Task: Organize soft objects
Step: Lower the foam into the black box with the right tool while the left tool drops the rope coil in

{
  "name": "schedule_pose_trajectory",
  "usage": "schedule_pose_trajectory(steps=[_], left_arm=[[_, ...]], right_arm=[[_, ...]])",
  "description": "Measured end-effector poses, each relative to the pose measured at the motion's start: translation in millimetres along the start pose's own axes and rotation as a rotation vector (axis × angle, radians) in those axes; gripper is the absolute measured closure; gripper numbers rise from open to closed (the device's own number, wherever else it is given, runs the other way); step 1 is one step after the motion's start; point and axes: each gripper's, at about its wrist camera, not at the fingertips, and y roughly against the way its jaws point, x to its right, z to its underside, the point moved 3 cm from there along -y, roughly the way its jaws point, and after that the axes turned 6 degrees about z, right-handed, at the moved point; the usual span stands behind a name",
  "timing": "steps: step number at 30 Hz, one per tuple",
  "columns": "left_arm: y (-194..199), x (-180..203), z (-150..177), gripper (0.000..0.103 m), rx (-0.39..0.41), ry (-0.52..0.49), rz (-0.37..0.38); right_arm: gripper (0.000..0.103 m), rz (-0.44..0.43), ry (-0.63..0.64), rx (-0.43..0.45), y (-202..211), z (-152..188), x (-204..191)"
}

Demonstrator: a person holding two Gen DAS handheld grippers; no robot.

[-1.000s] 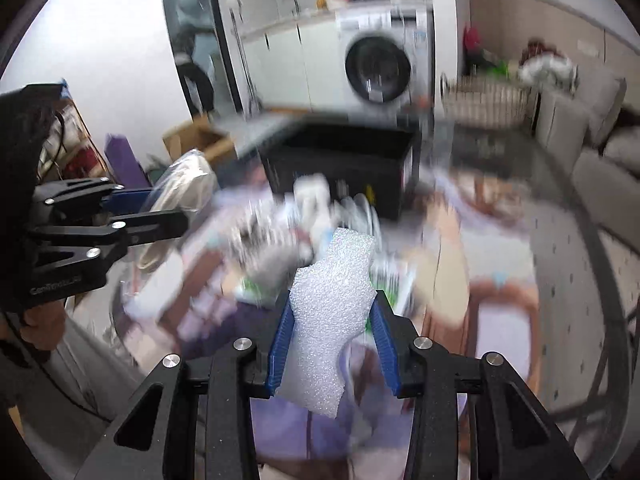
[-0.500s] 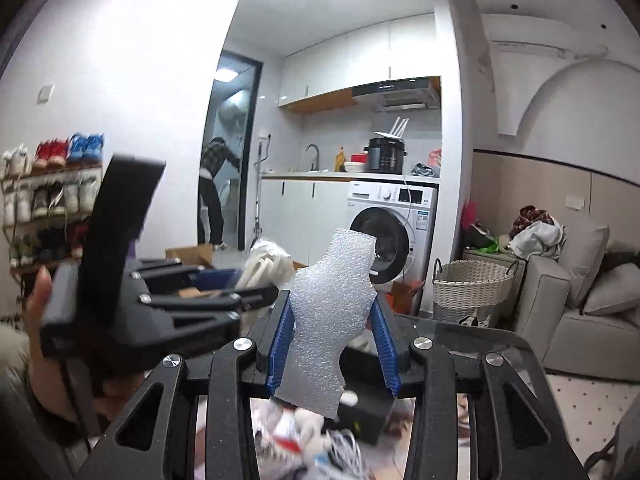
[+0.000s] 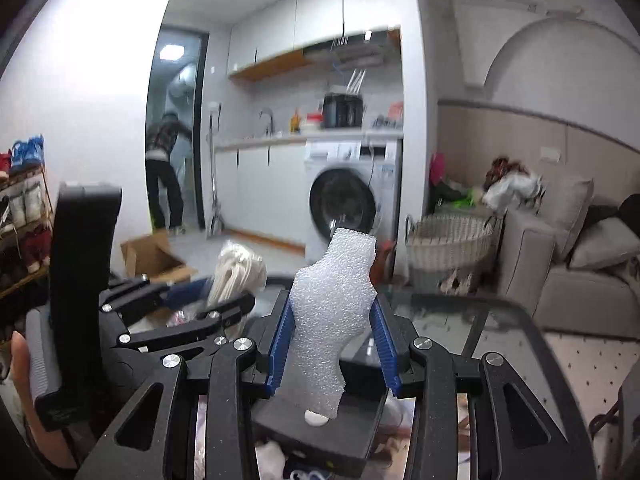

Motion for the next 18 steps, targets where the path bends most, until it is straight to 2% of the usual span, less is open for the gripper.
schedule_pose_trajectory(steps=[4,10,12,18], left_arm=[[-24,-2,15,0.071,-0.129,0.04,0.089],[-46,6,36,0.071,-0.254,0.023,0.094],[-46,12,40,0.071,-0.276,0.023,0.096],[-58,26,53,0.071,-0.418,0.021,0.127]], right_arm=[[0.064,-0.033,-0.017,-0.127,-40,15,0],[0.064,-0.117,-0.079,-0.338,-86,46,3],[0.064,-0.12,-0.087,-0.395,-98,57,3],[0.064,-0.118,-0.092,-0.494,-115,68,13]])
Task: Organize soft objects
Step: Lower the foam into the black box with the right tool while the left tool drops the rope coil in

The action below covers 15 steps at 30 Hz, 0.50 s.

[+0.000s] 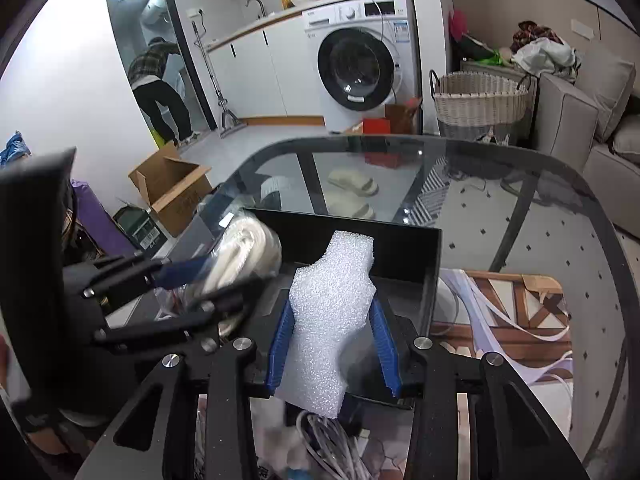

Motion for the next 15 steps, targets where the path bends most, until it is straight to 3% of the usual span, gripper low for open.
schedule_pose_trajectory(steps=[5,12,15], left_arm=[[3,7,5,0.071,-0.051,0.036,0.038],[9,15,12,0.071,-0.116,0.069,0.076],[10,14,11,0.07,-0.096,0.053,0.057]], right_arm=[[0.064,0.018,-0.014,-0.055,5,16,10],[0.064,0.035,0.01,-0.066,16,26,14],[0.064,0.018,0.001,-0.081,14,27,13]])
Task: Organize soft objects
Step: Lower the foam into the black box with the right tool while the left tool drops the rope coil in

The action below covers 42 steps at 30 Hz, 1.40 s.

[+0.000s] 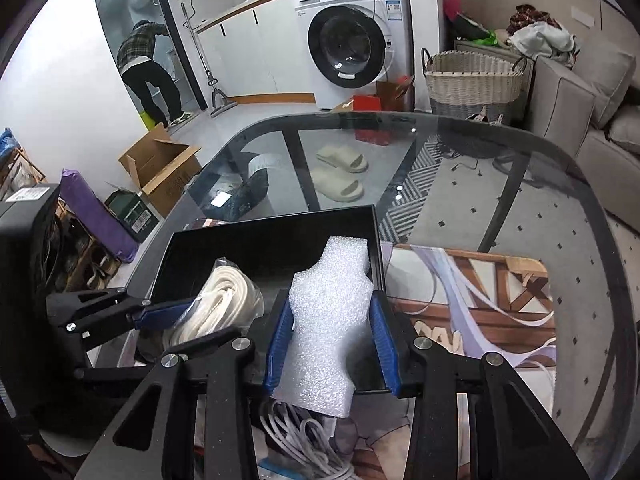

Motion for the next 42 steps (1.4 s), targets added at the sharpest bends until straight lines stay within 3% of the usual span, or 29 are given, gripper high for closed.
schedule_pose_trajectory(steps=[7,13,22,28,33,37,40,42], left_arm=[[-6,-10,-7,0.07,0.023,-0.032,-0.06],[-12,-14,-7,0.07,0.011,-0.026,-0.048],[7,-19,-7,0.07,0.027,0.025,-0.021],[0,-17,1,0.069,0.01,0.008,-0.048],[1,-16,0,0.067,0.016,-0.006,-0.055],[5,-13,-1,0.052,0.022,0.005,-0.026],[16,-8,-1,0.044,0.045,-0.012,-0.077],[28,-7,0,0.042,0.055,0.002,-0.096]], right_arm=[[0.064,-0.005,0.008,-0.043,-1,2,-8],[0.064,-0.077,-0.035,-0.123,7,12,-12],[0.064,-0.082,-0.035,-0.007,10,-6,-15],[0.064,-0.088,0.021,-0.05,-15,0,-20],[0.063,-0.042,0.028,-0.088,-13,6,-23],[0.061,-0.061,0.021,-0.098,-13,7,-21],[0.058,-0.066,0.017,-0.092,-7,7,-20],[0.05,-0.052,0.018,-0.078,0,7,-18]])
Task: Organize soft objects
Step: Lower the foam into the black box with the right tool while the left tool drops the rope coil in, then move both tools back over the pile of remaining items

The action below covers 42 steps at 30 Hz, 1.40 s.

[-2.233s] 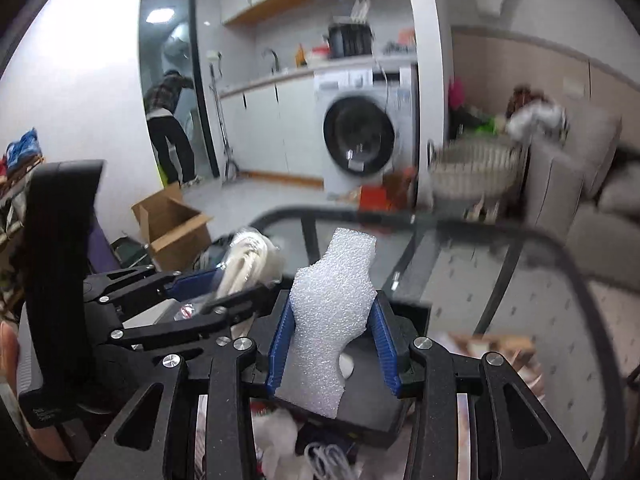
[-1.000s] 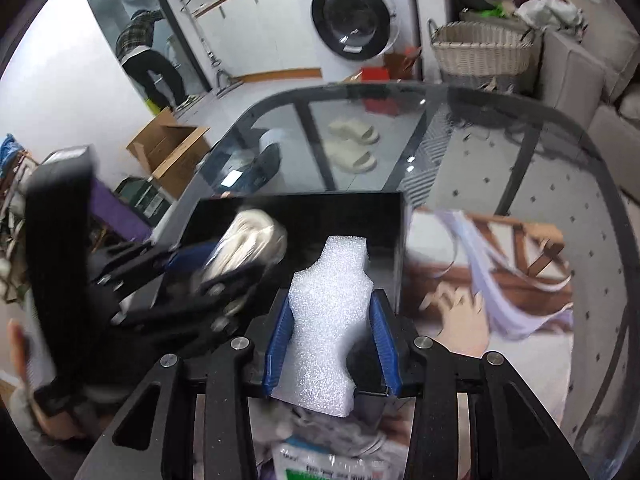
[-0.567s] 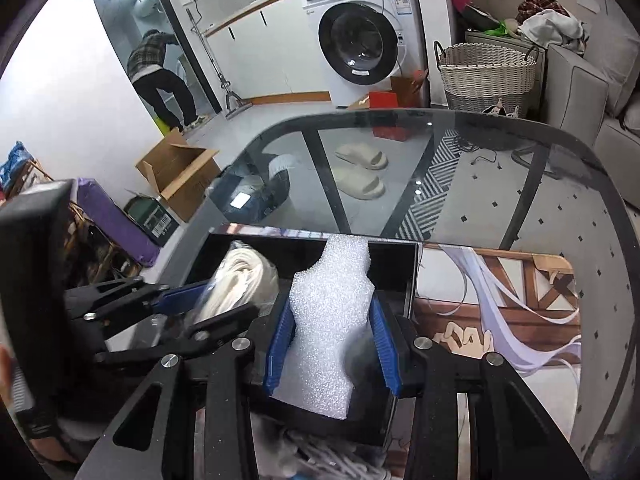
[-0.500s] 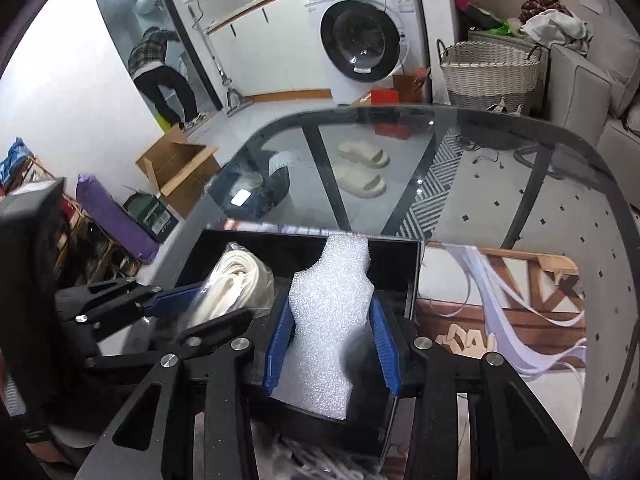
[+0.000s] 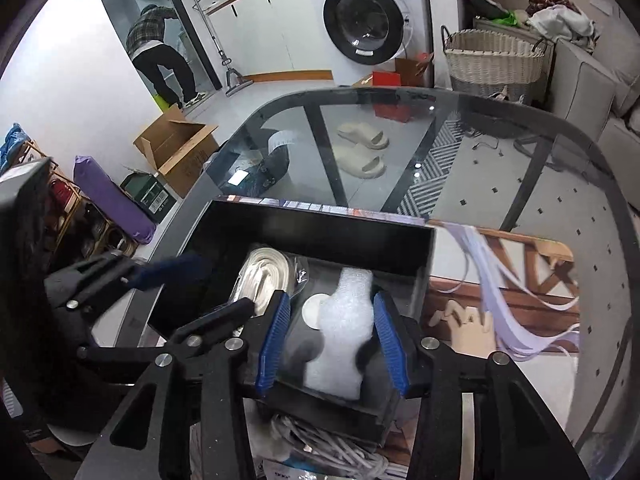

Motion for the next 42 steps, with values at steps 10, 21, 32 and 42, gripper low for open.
schedule_pose_trajectory(steps=[10,21,32,42], left_arm=[[44,-6,49,0.011,-0.072,0.048,0.064],[1,-22,125,0.012,-0.411,0.294,0.234],[2,-12,117,0.03,-0.368,0.223,0.203],[15,-42,113,0.049,-0.368,0.259,0.202]], right_arm=[[0.028,0.051,0.053,0.103,67,28,10],[0.028,0.086,0.137,-0.035,35,87,15],[0.028,0.136,0.265,-0.095,27,110,7],[0.028,0.002,0.339,-0.217,27,151,-14]])
